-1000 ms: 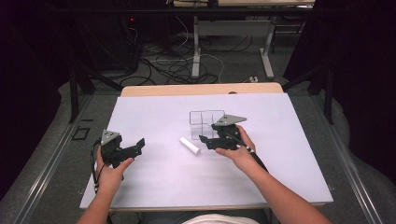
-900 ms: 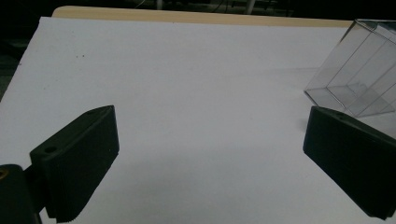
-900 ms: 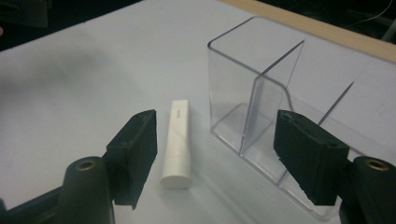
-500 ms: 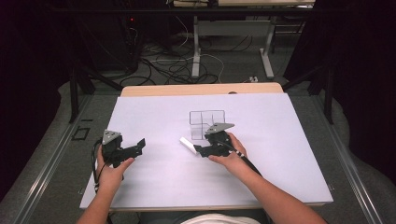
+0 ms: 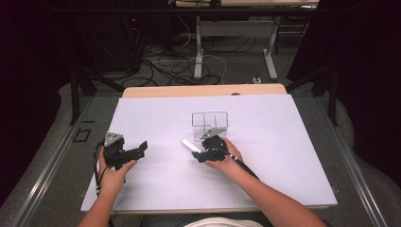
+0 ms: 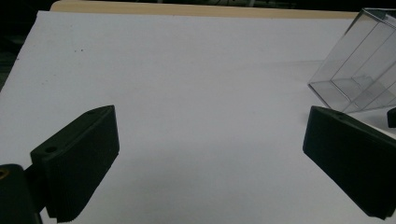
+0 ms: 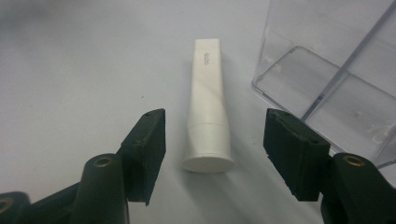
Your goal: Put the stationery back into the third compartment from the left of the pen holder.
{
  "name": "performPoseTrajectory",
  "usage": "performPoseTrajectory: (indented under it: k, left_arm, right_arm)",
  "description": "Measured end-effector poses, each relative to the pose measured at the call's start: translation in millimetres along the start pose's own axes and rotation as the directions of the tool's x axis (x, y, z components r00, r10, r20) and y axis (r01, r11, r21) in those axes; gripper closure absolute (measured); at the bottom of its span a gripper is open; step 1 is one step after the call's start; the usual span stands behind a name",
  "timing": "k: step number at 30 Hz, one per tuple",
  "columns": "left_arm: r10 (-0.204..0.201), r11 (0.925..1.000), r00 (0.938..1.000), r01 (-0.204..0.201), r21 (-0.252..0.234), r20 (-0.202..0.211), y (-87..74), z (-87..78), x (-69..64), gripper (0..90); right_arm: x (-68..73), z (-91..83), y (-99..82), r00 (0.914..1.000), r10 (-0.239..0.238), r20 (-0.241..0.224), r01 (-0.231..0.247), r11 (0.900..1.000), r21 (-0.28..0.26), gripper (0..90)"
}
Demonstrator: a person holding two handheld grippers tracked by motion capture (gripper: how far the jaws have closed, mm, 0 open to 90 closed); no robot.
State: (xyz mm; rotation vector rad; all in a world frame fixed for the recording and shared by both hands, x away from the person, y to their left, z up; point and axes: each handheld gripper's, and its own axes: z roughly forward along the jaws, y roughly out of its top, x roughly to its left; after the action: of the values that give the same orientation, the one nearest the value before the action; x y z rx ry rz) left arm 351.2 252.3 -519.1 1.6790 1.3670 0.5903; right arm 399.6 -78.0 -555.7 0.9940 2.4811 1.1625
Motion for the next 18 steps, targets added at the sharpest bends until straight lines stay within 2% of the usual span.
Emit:
performPoseTrajectory:
  k: [3, 5, 8, 10, 12, 18]
  left_arm:
    - [0.002, 1.0, 1.0, -0.002, 0.001, -0.001, -0.1, -0.3, 0.0, 3.6]
    - [0.002, 1.0, 1.0, -0.002, 0.001, -0.001, -0.1, -0.2, 0.1, 3.6]
    - [0.003, 1.0, 1.0, -0.003, 0.002, -0.002, -0.1, -0.1, 0.1, 3.6]
    - [0.003, 1.0, 1.0, -0.003, 0.001, -0.002, 0.0, -0.2, 0.0, 3.6]
    - [0.004, 1.0, 1.0, -0.004, 0.003, -0.002, 0.0, -0.2, 0.0, 3.7]
    - [0.003, 1.0, 1.0, -0.003, 0.002, -0.002, -0.1, -0.5, 0.0, 3.7]
  right_arm:
    - [1.0, 6.0, -0.7, 0.9999, -0.01, -0.003, 0.01, 0.9999, -0.012, 42.1]
    - [2.7, 7.4, -0.6, 1.0, -0.001, -0.005, 0.001, 0.9999, 0.011, 44.8]
    - [1.7, 12.4, -0.4, 0.9997, -0.024, -0.007, 0.024, 0.9997, 0.007, 48.8]
    - [4.4, 13.9, 0.0, 1.0, 0.002, -0.008, -0.002, 0.9998, 0.018, 51.3]
    - [3.7, 15.3, 0.6, 0.9999, -0.013, -0.001, 0.013, 0.9998, 0.013, 53.1]
    - [4.7, 16.1, 1.7, 0.9997, -0.019, 0.017, 0.019, 0.9997, 0.018, 62.9]
